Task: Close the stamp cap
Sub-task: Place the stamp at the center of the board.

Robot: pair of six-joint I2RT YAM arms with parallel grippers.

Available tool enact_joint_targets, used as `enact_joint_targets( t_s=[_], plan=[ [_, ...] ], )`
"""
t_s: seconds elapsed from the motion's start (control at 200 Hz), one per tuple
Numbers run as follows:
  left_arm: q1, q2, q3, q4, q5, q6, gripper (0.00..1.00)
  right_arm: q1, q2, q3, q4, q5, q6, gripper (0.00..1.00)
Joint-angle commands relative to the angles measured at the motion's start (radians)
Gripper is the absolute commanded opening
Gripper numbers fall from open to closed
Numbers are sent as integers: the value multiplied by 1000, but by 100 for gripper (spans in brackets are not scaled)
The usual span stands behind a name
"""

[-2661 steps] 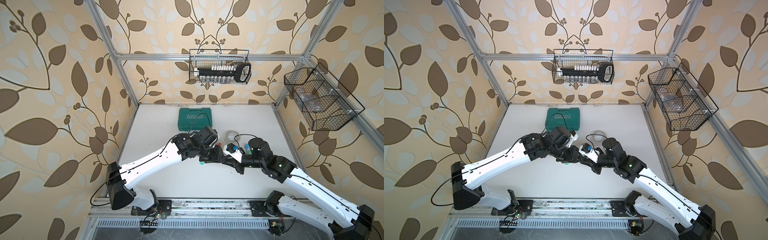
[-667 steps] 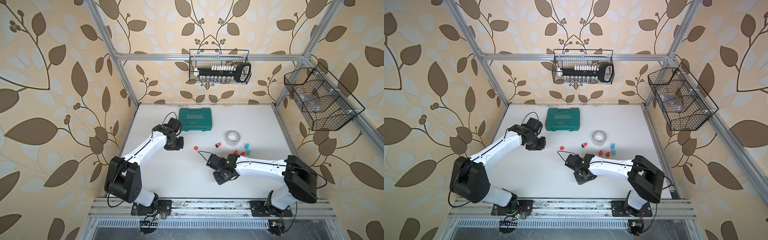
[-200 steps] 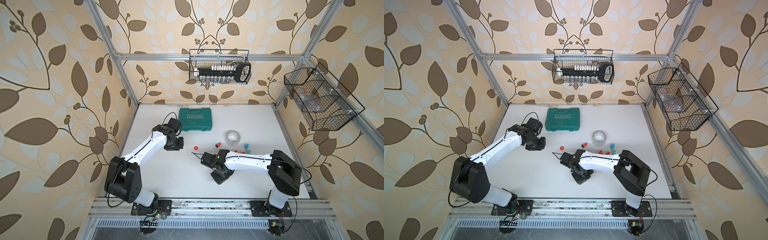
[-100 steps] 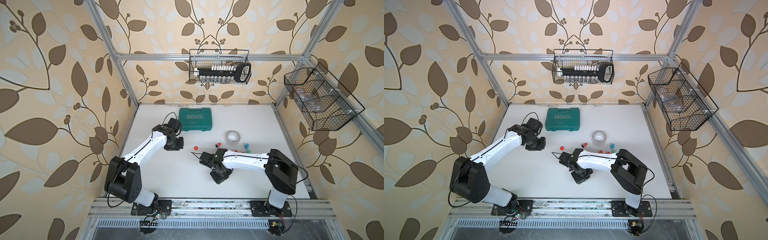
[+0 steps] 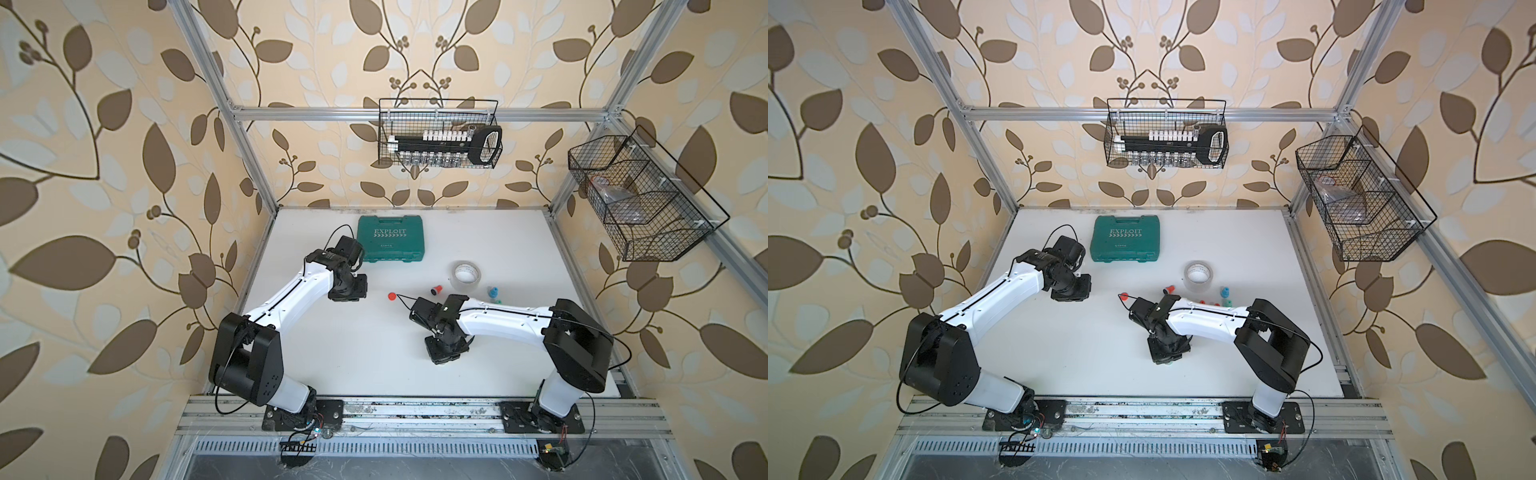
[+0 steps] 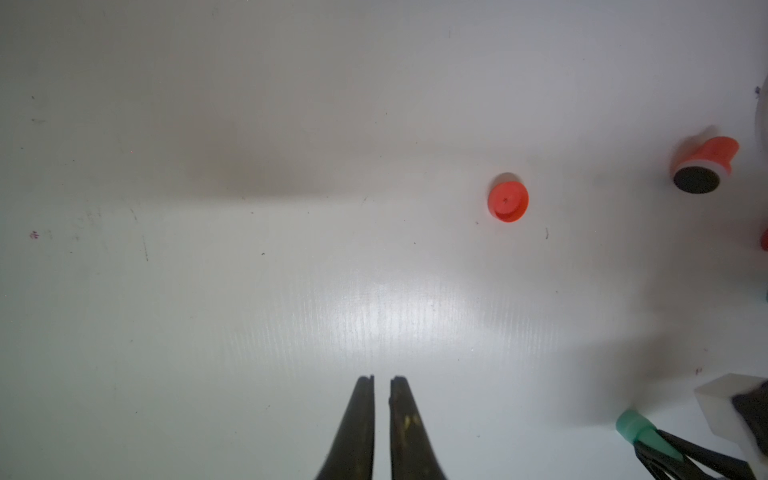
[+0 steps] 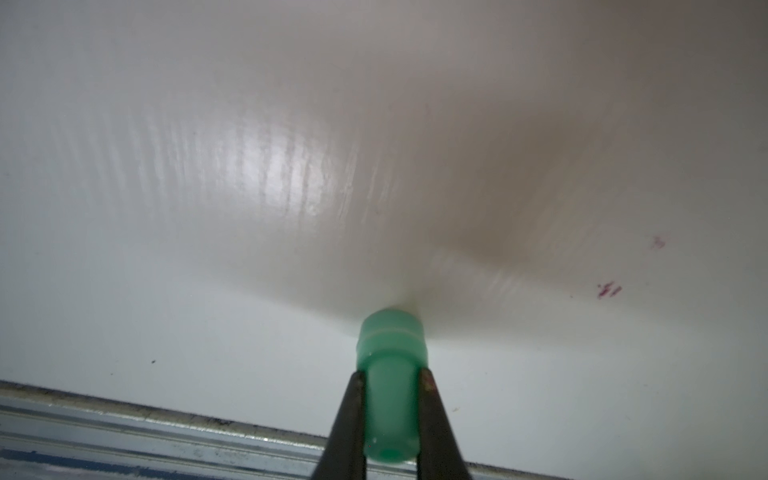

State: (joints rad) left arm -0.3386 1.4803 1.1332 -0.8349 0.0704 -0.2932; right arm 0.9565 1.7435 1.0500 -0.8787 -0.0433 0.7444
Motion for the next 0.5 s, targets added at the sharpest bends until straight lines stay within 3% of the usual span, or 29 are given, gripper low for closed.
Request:
enact_joint_targets(
  t_s=[0.0,0.185,0.495],
  plan=[
    [7,4,-4,-9,2,13,12,-2,262,-290,304,-12,36,0],
    [7,5,-5,-10,-6,12,12,-44,168,-233,214,58,-29,0],
    [7,0,-3,-15,-28,14,12,-139,32,34,-2,167,-165,0]
  ],
)
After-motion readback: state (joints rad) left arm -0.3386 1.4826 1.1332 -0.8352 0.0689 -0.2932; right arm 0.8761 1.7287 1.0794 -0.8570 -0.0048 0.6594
